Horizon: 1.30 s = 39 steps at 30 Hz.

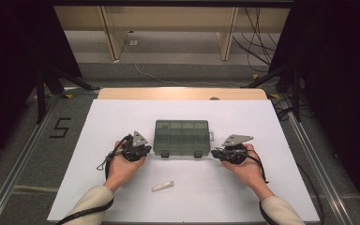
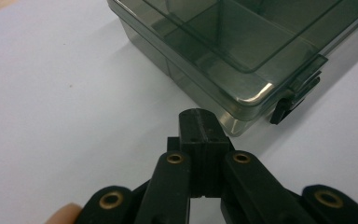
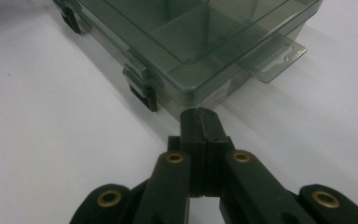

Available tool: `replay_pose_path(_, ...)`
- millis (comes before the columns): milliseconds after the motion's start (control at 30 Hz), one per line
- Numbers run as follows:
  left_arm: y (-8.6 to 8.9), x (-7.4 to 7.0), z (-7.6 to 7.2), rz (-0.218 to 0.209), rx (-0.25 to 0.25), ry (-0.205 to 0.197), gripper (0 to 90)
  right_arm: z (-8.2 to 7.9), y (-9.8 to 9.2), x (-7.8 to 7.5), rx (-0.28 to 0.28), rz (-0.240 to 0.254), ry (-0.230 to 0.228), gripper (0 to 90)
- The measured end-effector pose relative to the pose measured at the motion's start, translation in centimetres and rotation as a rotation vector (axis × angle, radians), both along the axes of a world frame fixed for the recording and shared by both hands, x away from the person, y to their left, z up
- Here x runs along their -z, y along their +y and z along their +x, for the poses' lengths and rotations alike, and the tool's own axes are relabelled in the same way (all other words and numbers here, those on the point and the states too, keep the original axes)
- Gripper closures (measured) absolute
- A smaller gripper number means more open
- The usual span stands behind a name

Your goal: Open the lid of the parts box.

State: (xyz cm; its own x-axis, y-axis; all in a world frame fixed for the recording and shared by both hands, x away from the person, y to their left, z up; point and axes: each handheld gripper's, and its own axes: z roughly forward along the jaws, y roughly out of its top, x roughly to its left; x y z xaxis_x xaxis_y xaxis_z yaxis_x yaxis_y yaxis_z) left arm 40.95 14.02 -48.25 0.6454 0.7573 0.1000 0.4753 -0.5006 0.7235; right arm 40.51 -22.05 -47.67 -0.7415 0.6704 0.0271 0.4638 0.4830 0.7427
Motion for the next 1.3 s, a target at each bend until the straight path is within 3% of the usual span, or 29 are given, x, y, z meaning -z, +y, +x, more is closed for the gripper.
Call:
replay_pose_path(300,-0.3,0.3,0.0,-0.013,0.01,0.006,89.7,0.0,0.2,0.1,-0.01,-0.001,-0.005,90.0)
replay_pose_path(333,-0.3,0.2,0.0,-0.002,0.021,0.002,89.6,0.0,0.3,0.2,-0.007,0.001,-0.02,90.0)
replay_pose_path(400,-0.4,0.4,0.0,-0.005,0.02,0.007,89.7,-0.1,0.3,0.1,-0.012,-0.002,0.001,90.0)
replay_pose_path(433,-0.4,0.3,0.0,0.011,0.034,0.003,89.7,-0.1,0.3,0.1,-0.012,-0.002,0.001,90.0)
replay_pose_path(567,-0.4,0.3,-0.1,0.012,0.032,-0.001,89.6,-0.1,0.3,0.1,-0.017,0.002,-0.01,90.0)
replay_pose_path(767,-0.4,0.2,-0.2,0.008,0.033,0.0,89.6,-0.2,0.3,-0.2,-0.013,0.016,-0.023,90.0)
replay_pose_path(833,-0.5,0.3,-0.3,-0.013,0.021,0.003,89.6,-0.2,0.3,-0.3,-0.017,0.026,-0.022,90.0)
replay_pose_path(900,-0.3,0.1,-0.2,0.006,0.024,-0.002,89.6,-0.2,0.4,-0.5,-0.019,0.043,-0.028,90.0)
replay_pose_path(1133,-0.4,-1.1,-0.5,-0.033,0.017,-0.034,89.6,-0.3,0.5,-0.9,-0.011,0.056,-0.044,90.0)
replay_pose_path(1167,-0.6,-1.1,-0.6,-0.056,0.015,-0.043,89.6,-0.3,0.5,-1.0,-0.01,0.057,-0.048,90.0)
replay_pose_path(1233,-0.5,-1.5,-0.6,-0.039,0.026,-0.045,89.6,-0.3,0.5,-1.2,-0.009,0.067,-0.061,90.0)
replay_pose_path(1267,-0.7,-1.4,-0.6,-0.064,0.018,-0.06,89.6,-0.3,0.5,-1.2,-0.009,0.067,-0.061,90.0)
replay_pose_path(1300,-0.6,-1.6,-0.6,-0.049,0.022,-0.056,89.5,-0.3,0.5,-1.3,-0.008,0.073,-0.06,90.0)
